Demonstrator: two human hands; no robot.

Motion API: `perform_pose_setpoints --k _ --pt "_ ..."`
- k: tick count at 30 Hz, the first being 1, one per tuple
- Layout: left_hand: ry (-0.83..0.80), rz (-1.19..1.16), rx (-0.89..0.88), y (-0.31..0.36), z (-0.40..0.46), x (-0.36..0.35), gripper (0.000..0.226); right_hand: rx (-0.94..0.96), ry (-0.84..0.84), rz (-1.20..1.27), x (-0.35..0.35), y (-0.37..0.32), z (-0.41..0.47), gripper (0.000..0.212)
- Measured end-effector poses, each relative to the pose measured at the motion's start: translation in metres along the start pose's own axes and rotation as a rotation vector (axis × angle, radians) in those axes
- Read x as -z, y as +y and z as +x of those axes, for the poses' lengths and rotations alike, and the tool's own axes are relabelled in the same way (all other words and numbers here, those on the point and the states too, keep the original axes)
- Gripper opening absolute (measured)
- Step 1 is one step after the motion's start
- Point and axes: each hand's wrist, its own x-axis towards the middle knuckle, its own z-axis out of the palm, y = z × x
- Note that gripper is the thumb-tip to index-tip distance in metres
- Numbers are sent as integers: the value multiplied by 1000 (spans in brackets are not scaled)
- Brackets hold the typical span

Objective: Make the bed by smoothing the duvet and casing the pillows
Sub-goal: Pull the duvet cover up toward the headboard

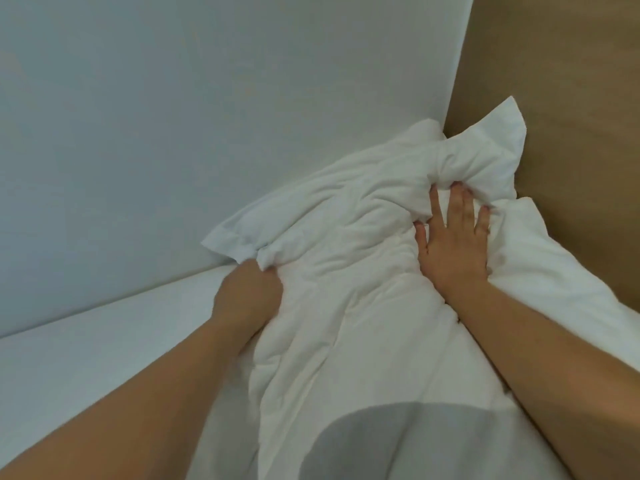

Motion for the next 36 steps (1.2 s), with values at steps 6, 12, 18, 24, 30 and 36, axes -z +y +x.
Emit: perform_pose_setpoints --k 6,12,18,24,30,36 --pt "612 451 -167 60 62 86 38 -13 66 114 -1 -8 0 65" --pt "-133 288 -334 90 -100 -85 63 -7 111 130 -17 -4 5 64" --pt "-227 284 -200 73 -65 -135 58 -17 54 139 -6 -5 12 63" --pt "-65 323 -203 59 -63 -152 55 -110 -293 424 63 -28 -4 67" --pt "-63 399 -284 48 -72 -123 63 -5 -280 -1 170 16 -118 83" --pt "-163 156 -282 44 -153 -33 55 -684 -635 635 233 96 -184 115"
